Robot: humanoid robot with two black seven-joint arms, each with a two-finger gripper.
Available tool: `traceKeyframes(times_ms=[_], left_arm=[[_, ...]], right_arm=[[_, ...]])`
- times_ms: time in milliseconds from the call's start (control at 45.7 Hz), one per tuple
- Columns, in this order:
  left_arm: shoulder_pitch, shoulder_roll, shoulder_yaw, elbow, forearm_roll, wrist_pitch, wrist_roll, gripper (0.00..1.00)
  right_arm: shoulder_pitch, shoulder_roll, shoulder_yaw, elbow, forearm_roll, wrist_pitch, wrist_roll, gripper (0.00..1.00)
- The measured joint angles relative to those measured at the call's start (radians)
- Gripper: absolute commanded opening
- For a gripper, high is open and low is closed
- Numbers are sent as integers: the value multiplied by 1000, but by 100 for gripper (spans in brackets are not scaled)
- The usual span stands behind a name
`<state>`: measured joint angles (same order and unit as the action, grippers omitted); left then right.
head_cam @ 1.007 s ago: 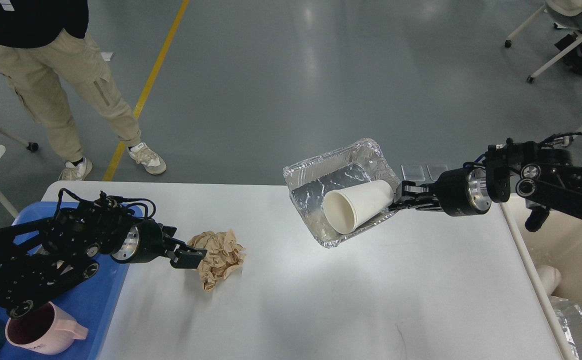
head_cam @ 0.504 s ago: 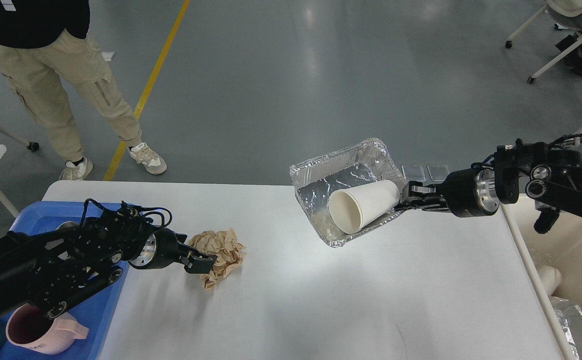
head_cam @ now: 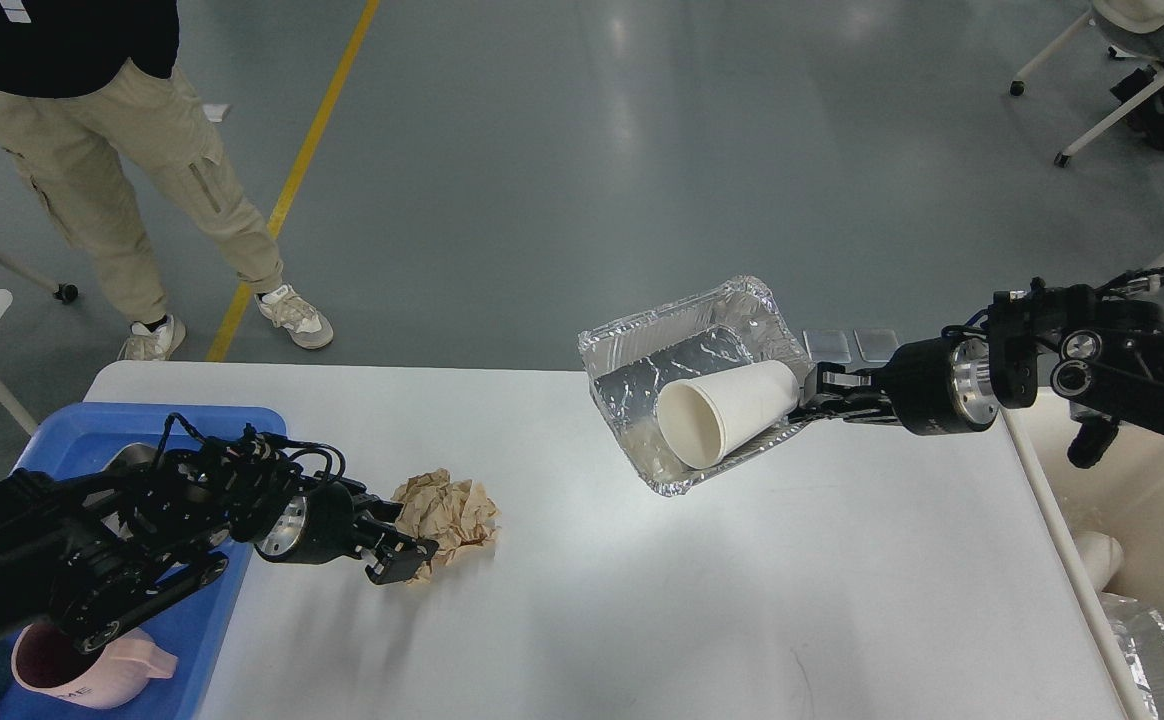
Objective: Tidy desktop
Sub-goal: 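Lower the left gripper onto the crumpled brown paper and grasp it, then lift the crumpled paper and carry it over the foil tray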
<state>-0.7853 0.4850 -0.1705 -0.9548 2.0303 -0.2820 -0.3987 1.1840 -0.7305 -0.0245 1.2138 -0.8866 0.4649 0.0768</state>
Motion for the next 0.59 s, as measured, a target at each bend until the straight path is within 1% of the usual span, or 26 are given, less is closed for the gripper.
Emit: traceKeyframes(times_ms=[66, 109, 131, 153, 197, 285, 394, 591], left_arm=[[1, 3, 2, 0, 4, 9, -7, 54], [1, 8, 3, 0, 4, 12, -9, 52], [1, 11, 4, 1, 5, 12, -10, 48], [1, 14, 4, 1, 5, 13, -10, 41], [1, 20, 4, 2, 5, 13, -10, 21], [1, 29, 5, 3, 4, 12, -8, 10], [1, 45, 15, 9, 2, 7, -13, 1], [10, 69, 23, 10, 2, 12, -51, 0]], right_arm=[[-1, -2, 0, 1, 0, 0, 0, 0], [-2, -2, 0, 1, 0, 0, 0, 0], [-3, -3, 0, 1, 0, 0, 0, 0], [-3, -4, 0, 2, 0, 0, 0, 0], [-4, -5, 0, 2, 0, 0, 0, 0], [-4, -7, 0, 6, 0, 0, 0, 0], [-4, -10, 0, 10, 0, 0, 0, 0], [-5, -10, 0, 12, 0, 0, 0, 0]])
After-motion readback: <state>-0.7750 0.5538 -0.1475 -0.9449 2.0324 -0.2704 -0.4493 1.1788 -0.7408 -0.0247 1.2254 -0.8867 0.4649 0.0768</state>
